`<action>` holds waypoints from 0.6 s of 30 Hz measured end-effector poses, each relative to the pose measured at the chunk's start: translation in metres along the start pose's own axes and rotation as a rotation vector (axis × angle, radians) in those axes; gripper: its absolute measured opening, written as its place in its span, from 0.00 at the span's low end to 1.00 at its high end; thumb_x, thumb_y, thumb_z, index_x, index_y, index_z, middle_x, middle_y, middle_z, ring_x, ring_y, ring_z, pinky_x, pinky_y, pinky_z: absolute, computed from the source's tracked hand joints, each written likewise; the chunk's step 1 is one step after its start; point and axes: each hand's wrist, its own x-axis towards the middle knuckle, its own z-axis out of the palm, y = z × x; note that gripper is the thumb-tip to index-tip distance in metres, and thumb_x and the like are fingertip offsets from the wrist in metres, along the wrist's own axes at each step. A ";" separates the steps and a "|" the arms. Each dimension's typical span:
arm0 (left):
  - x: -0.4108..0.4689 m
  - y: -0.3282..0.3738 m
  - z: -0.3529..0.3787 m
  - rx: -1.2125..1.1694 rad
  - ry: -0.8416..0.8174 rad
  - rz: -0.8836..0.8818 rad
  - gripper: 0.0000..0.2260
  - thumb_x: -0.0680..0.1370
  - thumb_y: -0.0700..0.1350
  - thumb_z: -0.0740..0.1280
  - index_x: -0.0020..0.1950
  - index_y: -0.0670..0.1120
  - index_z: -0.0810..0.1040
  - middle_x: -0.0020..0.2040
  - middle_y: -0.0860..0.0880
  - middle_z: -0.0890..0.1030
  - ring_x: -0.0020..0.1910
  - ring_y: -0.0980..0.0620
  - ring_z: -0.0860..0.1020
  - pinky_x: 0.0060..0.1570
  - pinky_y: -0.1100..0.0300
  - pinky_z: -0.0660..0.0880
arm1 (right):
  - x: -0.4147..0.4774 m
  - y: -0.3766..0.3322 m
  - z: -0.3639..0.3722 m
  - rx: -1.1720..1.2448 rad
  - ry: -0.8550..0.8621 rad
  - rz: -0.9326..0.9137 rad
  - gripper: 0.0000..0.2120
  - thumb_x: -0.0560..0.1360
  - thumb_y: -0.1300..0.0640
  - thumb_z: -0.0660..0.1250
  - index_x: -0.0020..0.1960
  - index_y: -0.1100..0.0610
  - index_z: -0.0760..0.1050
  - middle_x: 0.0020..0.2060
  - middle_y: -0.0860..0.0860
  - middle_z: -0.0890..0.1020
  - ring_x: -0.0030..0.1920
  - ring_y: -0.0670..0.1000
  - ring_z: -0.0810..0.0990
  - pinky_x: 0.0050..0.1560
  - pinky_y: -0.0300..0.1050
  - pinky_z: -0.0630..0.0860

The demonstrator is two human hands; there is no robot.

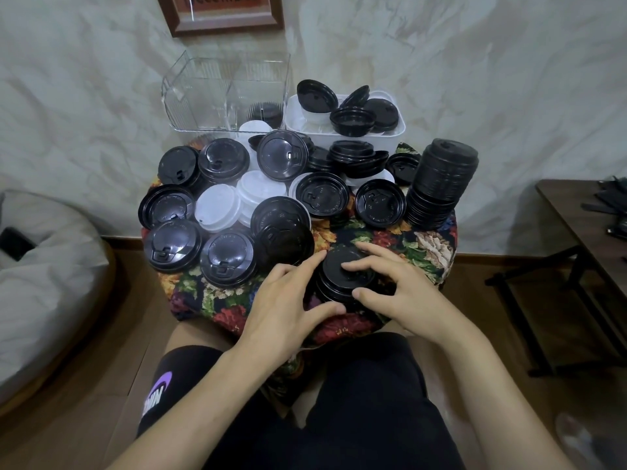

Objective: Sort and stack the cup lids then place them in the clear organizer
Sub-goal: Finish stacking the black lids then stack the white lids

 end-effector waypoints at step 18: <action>0.000 0.000 -0.003 0.007 -0.007 -0.005 0.40 0.74 0.65 0.73 0.82 0.59 0.62 0.50 0.73 0.62 0.57 0.68 0.62 0.53 0.72 0.61 | 0.001 0.008 0.009 0.003 0.109 0.000 0.38 0.69 0.32 0.75 0.76 0.40 0.71 0.72 0.34 0.71 0.73 0.37 0.68 0.76 0.51 0.67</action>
